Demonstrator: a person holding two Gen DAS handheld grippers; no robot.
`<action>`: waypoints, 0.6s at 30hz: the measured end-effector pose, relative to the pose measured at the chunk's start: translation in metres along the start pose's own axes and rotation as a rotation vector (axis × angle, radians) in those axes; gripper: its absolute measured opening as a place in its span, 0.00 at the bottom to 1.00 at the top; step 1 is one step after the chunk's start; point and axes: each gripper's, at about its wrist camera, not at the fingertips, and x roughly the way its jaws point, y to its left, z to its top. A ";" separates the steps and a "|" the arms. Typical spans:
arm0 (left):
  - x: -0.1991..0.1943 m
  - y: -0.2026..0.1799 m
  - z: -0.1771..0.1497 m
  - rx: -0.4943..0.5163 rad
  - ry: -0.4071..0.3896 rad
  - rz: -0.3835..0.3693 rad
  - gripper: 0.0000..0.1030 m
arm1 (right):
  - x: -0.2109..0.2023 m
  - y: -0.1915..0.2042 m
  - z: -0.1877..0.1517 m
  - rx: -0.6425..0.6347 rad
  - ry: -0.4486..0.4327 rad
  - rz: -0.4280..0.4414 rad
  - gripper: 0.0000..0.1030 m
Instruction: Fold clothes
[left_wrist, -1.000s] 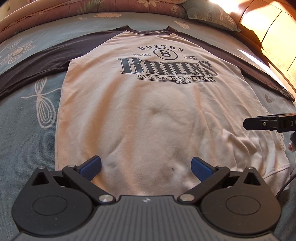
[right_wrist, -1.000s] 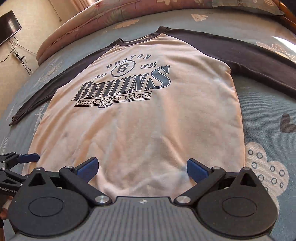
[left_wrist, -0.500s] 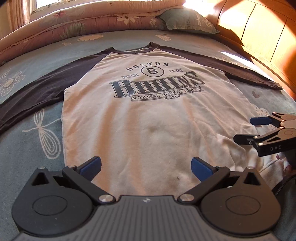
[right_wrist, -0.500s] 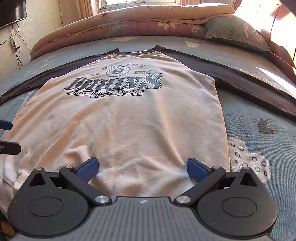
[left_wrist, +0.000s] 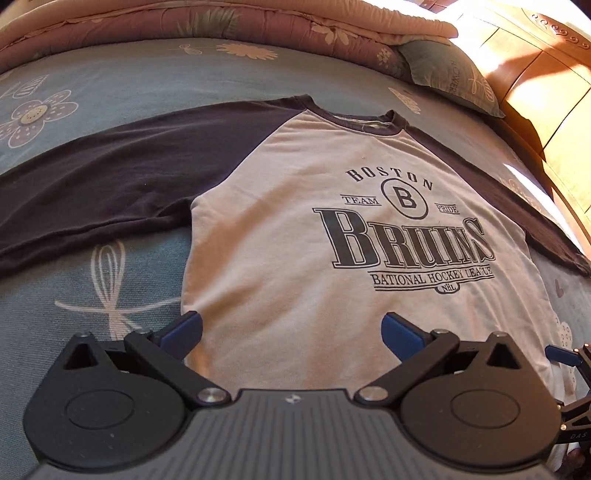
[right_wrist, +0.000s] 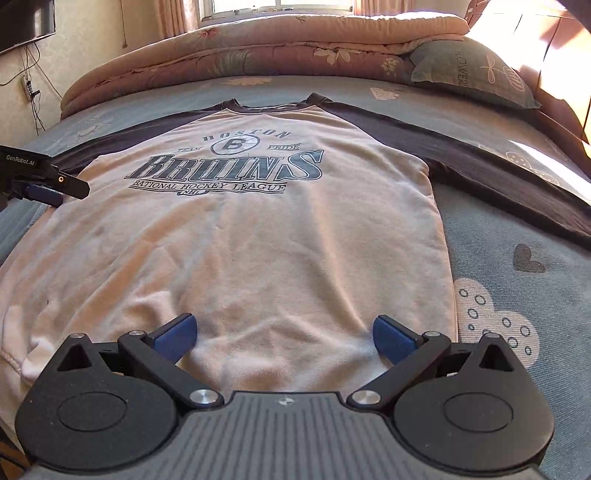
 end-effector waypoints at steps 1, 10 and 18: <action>0.000 -0.001 0.005 0.000 -0.010 -0.015 0.99 | 0.000 0.000 0.000 0.000 -0.001 -0.001 1.00; 0.039 0.034 0.033 -0.146 -0.001 -0.004 0.99 | 0.001 0.001 0.000 -0.006 -0.002 -0.005 1.00; -0.002 -0.001 0.016 -0.112 0.052 -0.116 0.99 | 0.000 0.002 0.000 -0.008 -0.004 -0.009 1.00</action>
